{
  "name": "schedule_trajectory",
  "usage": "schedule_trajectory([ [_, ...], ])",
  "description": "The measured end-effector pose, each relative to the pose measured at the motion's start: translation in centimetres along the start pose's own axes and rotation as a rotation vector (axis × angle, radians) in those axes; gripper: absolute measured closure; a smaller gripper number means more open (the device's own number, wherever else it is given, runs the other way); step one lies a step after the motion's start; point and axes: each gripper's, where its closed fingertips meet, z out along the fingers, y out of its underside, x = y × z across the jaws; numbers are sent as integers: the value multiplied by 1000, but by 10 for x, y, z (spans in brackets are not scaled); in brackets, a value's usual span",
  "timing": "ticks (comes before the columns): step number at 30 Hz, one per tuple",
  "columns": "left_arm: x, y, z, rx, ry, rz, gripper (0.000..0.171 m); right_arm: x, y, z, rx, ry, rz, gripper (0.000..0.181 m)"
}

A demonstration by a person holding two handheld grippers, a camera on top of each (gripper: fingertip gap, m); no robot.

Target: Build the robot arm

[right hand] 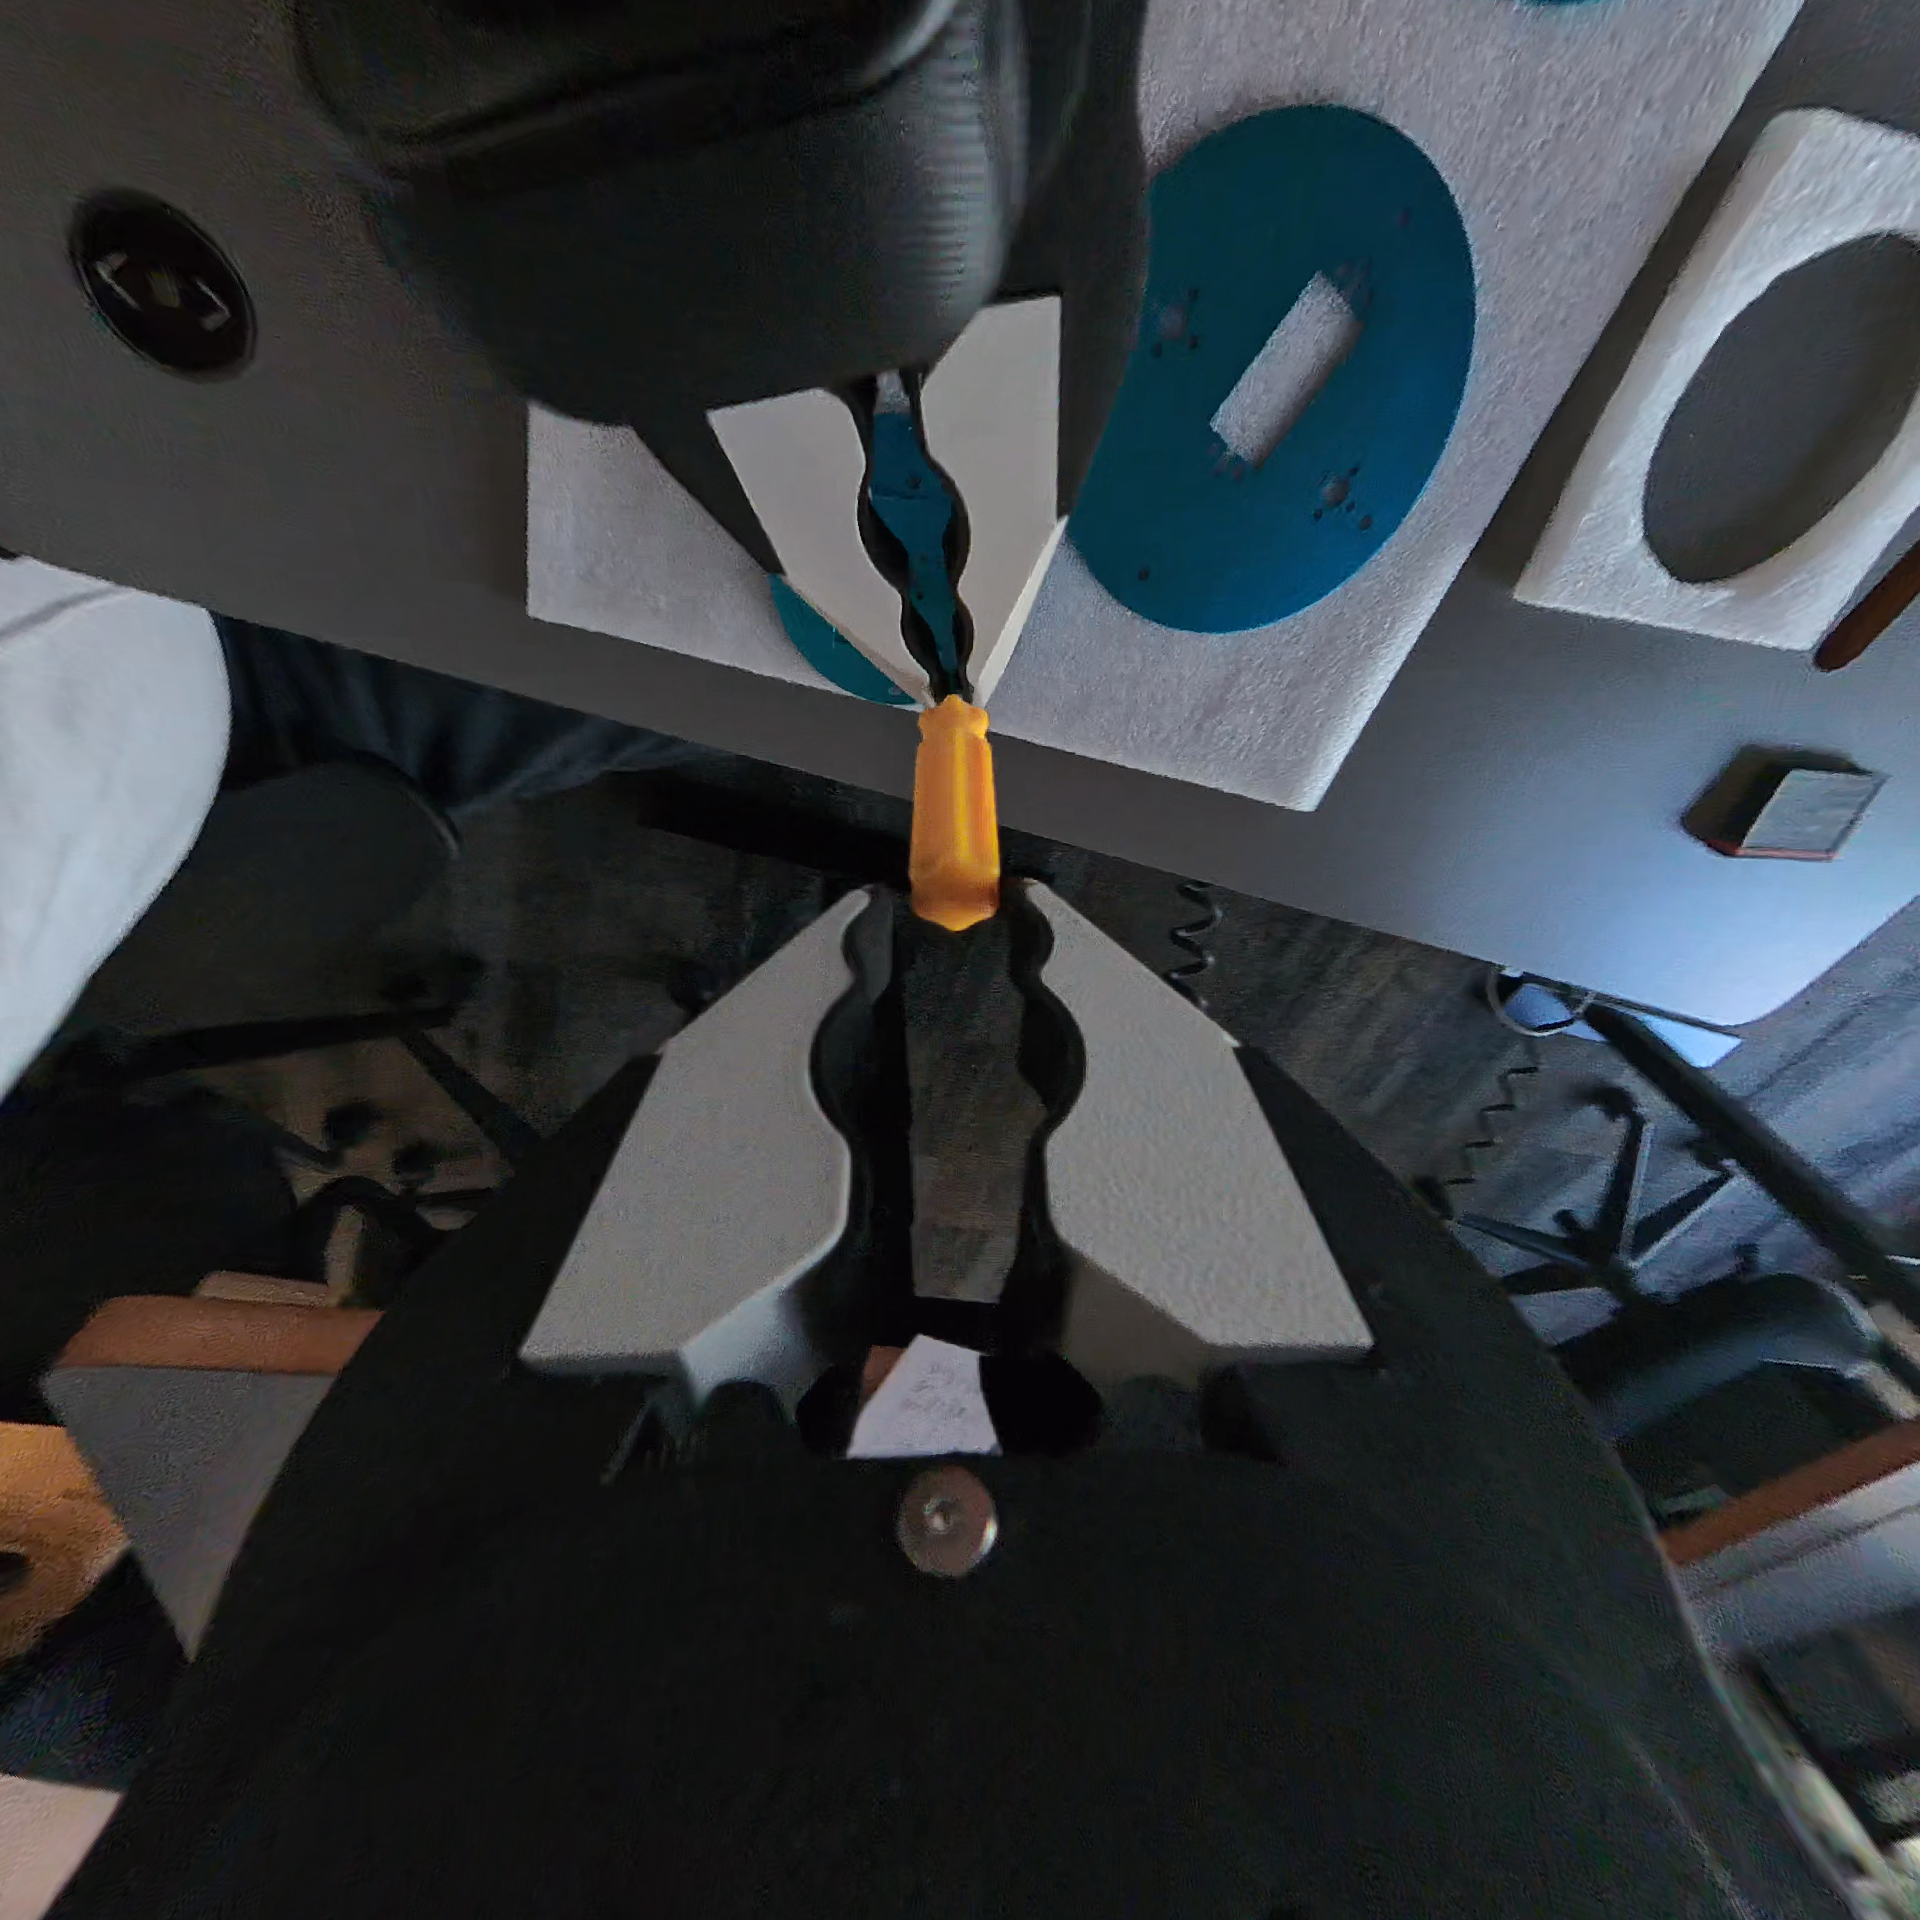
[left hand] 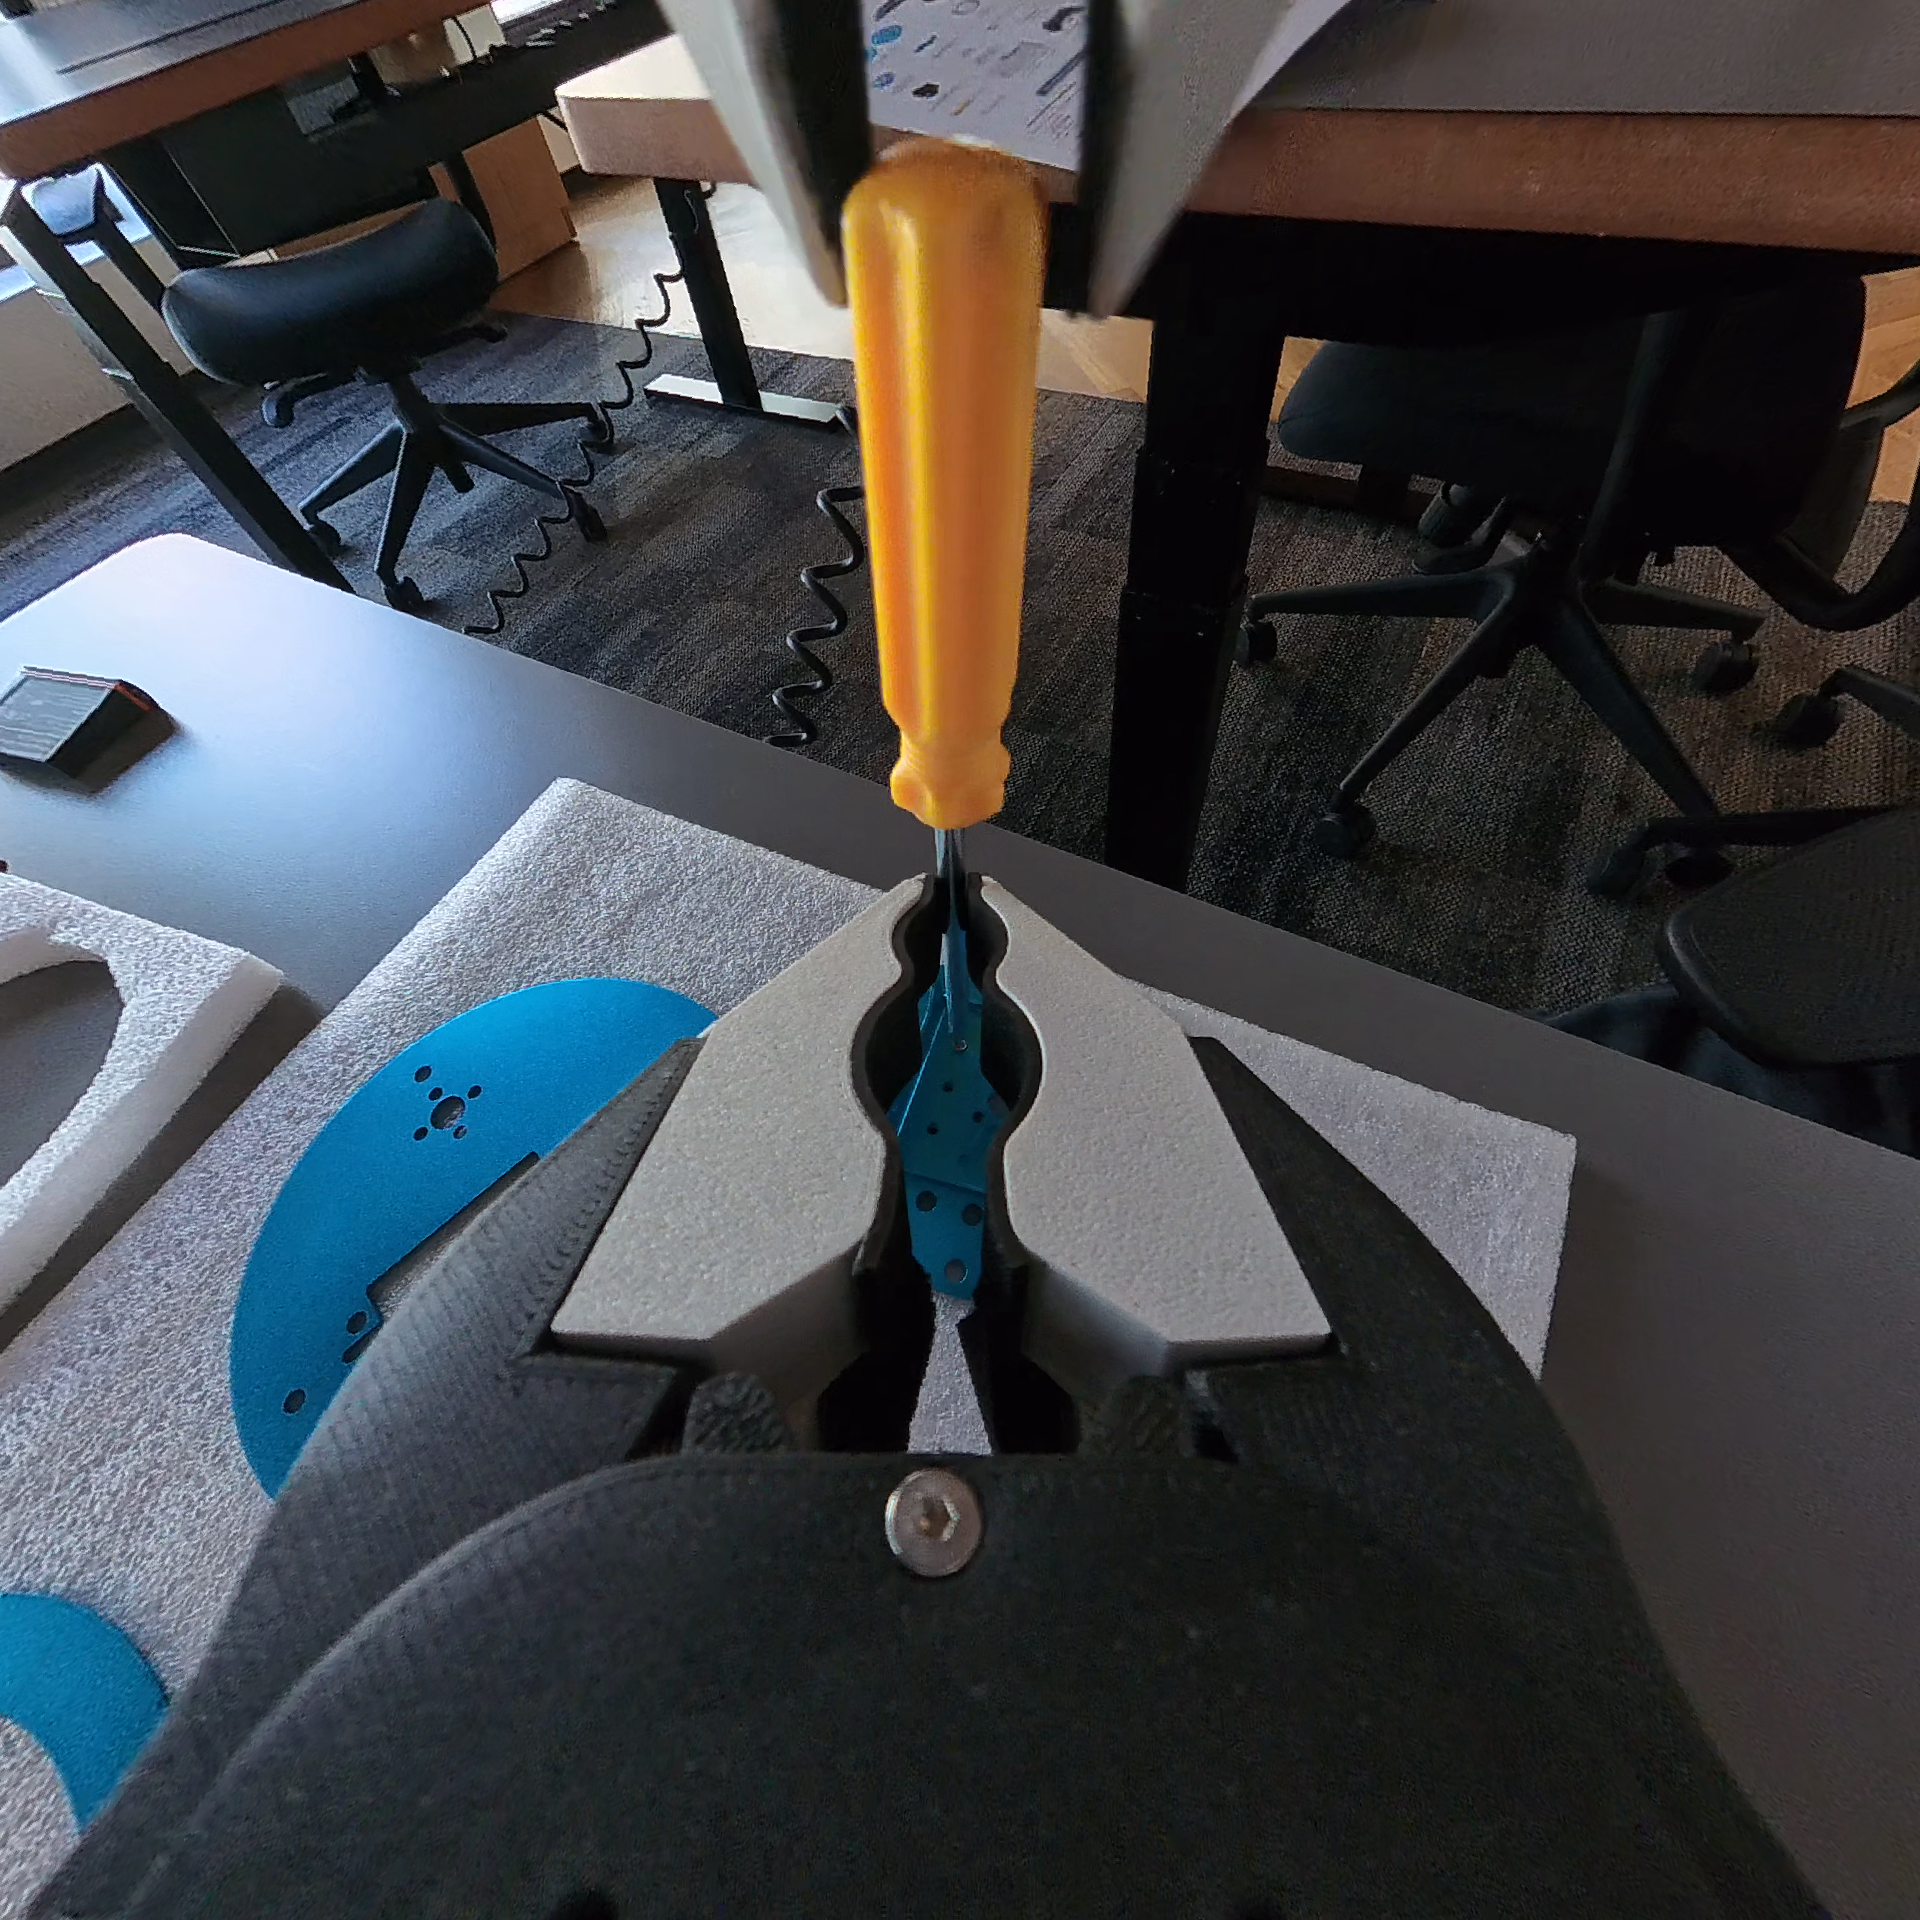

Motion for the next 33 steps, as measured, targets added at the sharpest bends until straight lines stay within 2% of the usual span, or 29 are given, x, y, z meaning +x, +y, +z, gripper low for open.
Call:
schedule_trajectory([
  [1,0,0,0,0,-1,-1,169,1,1,0,-5,25,-39,166],
  [5,0,0,0,-1,-1,-2,169,2,0,0,-28,40,-41,166],
  [10,-1,0,1,-2,-6,-2,169,0,0,0,-53,-61,271,165],
  [12,-1,0,0,-1,-7,-5,169,1,-2,0,-44,-57,306,165],
  [14,0,0,0,0,-1,-3,169,-1,-2,-1,-52,-47,253,165],
  [16,0,0,1,-1,-2,2,169,-4,-3,0,-51,-27,142,150],
  [19,1,0,1,-2,2,8,169,-4,-1,0,-70,29,5,163],
  [21,1,0,1,-3,0,6,169,-2,-1,0,-80,64,-32,164],
  [24,2,0,2,-3,4,9,169,-4,0,0,-104,44,28,164],
  [29,1,-1,2,-2,-4,5,169,-3,-2,0,-79,-97,343,165],
  [32,1,-1,1,1,3,0,169,-4,-5,-1,-54,-112,257,165],
  [33,1,-1,1,1,3,2,169,-7,-5,-1,-50,-107,196,159],
])
